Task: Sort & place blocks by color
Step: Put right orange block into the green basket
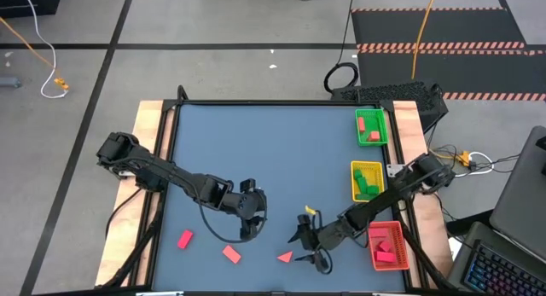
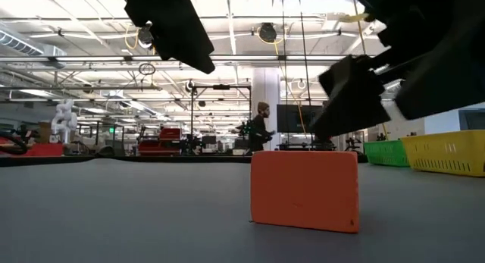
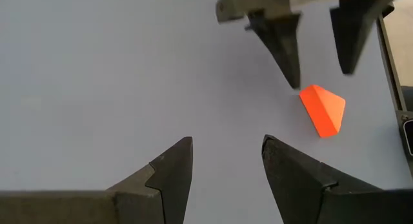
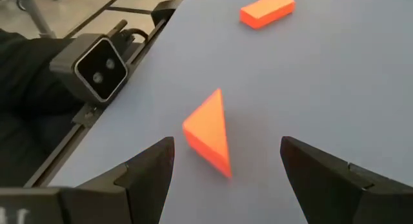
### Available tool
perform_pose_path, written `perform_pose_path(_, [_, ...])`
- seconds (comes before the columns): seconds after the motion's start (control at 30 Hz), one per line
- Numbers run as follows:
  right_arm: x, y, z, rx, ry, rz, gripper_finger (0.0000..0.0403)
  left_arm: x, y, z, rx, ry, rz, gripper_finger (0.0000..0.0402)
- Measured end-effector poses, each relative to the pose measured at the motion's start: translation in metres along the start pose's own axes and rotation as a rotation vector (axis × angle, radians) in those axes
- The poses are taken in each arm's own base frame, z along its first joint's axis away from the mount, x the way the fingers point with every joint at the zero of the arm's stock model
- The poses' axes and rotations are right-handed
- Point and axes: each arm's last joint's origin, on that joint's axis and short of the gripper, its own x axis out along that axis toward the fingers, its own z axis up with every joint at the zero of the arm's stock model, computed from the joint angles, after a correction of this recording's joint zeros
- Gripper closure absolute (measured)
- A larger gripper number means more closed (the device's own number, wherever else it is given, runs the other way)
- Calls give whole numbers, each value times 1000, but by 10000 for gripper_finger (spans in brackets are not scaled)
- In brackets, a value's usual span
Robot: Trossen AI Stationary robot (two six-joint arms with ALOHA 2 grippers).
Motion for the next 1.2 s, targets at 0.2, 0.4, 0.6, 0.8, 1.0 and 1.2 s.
perform_pose_path(0.2, [18, 5, 9, -42, -16, 4, 124, 0, 0, 0, -15, 1, 1, 213])
perform_pose_path(0.4, [31, 6, 6, -40, 4, 0, 124, 0, 0, 0, -24, 1, 1, 213])
perform_pose_path(0.6, [37, 5, -4, 3, 39, -8, 124, 0, 0, 0, -24, 1, 0, 213])
perform_pose_path(0.8, [36, 7, -4, 0, 33, -2, 149, 0, 0, 0, -24, 1, 0, 213])
perform_pose_path(1.0, [36, 10, -4, -4, 30, 5, 190, 0, 0, 0, -24, 1, 0, 213])
perform_pose_path(1.2, [36, 12, -5, -6, 30, 10, 217, 0, 0, 0, -24, 0, 0, 213])
